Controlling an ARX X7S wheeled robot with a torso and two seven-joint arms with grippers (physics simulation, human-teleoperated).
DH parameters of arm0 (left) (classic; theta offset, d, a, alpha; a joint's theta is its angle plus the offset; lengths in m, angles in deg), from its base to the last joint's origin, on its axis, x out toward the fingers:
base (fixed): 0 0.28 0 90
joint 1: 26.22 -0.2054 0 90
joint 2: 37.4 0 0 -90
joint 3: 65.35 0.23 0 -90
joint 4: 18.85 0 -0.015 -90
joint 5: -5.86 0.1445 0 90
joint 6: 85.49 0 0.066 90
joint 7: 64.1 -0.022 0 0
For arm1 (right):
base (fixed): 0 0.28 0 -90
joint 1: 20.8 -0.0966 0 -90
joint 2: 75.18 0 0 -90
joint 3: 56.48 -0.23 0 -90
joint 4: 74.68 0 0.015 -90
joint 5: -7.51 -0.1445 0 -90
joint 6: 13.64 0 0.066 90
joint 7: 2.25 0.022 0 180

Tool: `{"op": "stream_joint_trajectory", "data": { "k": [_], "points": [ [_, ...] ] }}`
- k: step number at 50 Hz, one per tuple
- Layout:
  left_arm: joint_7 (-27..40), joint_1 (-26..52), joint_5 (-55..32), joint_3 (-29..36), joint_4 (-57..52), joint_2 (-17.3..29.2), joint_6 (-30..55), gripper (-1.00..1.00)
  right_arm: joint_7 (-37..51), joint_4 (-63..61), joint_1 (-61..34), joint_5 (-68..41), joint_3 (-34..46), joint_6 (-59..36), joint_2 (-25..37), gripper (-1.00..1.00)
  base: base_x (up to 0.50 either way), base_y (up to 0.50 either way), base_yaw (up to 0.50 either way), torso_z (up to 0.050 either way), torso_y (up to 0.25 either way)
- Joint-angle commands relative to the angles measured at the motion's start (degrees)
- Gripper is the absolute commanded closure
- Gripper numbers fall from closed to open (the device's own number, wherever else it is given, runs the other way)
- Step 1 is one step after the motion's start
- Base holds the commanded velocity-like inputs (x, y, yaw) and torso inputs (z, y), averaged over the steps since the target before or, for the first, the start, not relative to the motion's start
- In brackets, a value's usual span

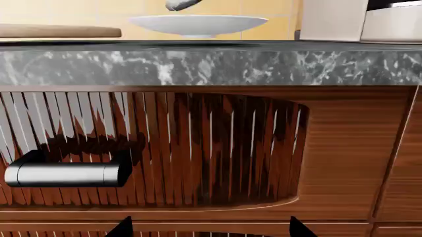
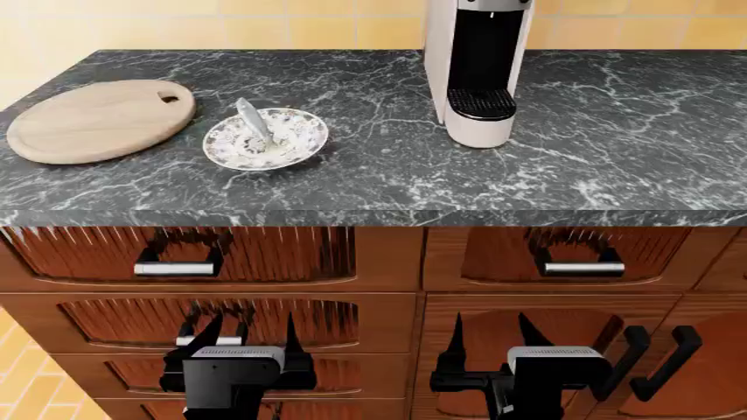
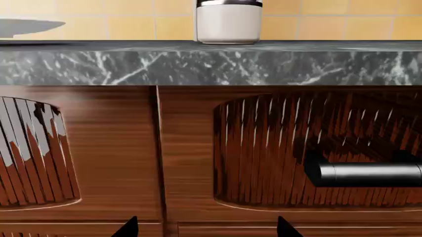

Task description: Pick the fish from the plate and place it on the cutting board. Then pick the condiment bottle from the cabinet and place it next to the cutting board.

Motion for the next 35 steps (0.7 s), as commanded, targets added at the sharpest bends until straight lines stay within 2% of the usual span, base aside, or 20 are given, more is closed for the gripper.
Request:
{"op": "stream_joint_trajectory", "data": {
  "k": [1,4,7,15,19,24,29,35],
  "points": [
    [1.6,0.2,0.5,1.4,1.3,1.0,-3.0,-1.0,0.6,0.7,-0.5,-1.7,1.1,0.3,0.8,-1.0,0.0,0.0,0.0,0.0,0.0],
    [3.1,0.7,1.8,2.5,3.4,2.0,-7.5,-1.0,0.1,2.8,-2.0,-4.0,1.8,0.9,1.5,-1.0,0.0,0.0,0.0,0.0,0.0],
    [2.7,0.2,1.6,3.5,3.7,2.9,-10.2,-1.0,0.1,3.4,-2.3,-4.9,2.5,1.5,2.0,-1.0,0.0,0.0,0.0,0.049,0.01],
    [2.4,-1.3,-0.2,4.2,-1.1,4.2,-11.3,-1.0,1.2,-0.4,-1.1,-6.4,3.6,1.4,3.0,-1.0,0.0,0.0,0.0,0.05,0.015],
    [2.5,-0.9,-2.8,3.2,-14.8,5.2,-4.5,-1.0,3.4,-21.3,1.3,-7.2,3.6,-9.0,4.8,-1.0,0.0,0.0,0.0,0.05,0.015],
    [4.8,6.1,-4.9,1.9,-28.5,5.2,6.9,-1.0,6.3,-42.6,-5.7,-9.3,2.4,-27.7,7.4,-1.0,0.0,0.0,0.0,0.05,0.016],
    [7.8,12.7,-6.1,0.7,-37.8,4.8,14.9,-1.0,8.0,-52.0,-14.1,-12.9,0.3,-40.0,7.9,-1.0,0.0,0.0,0.0,0.05,0.014],
    [8.2,11.5,-5.8,1.3,-40.7,6.1,16.2,-1.0,7.6,-54.8,-13.7,-16.3,-1.6,-42.9,8.1,-1.0,0.0,0.0,0.0,0.05,0.015]
  ]
}}
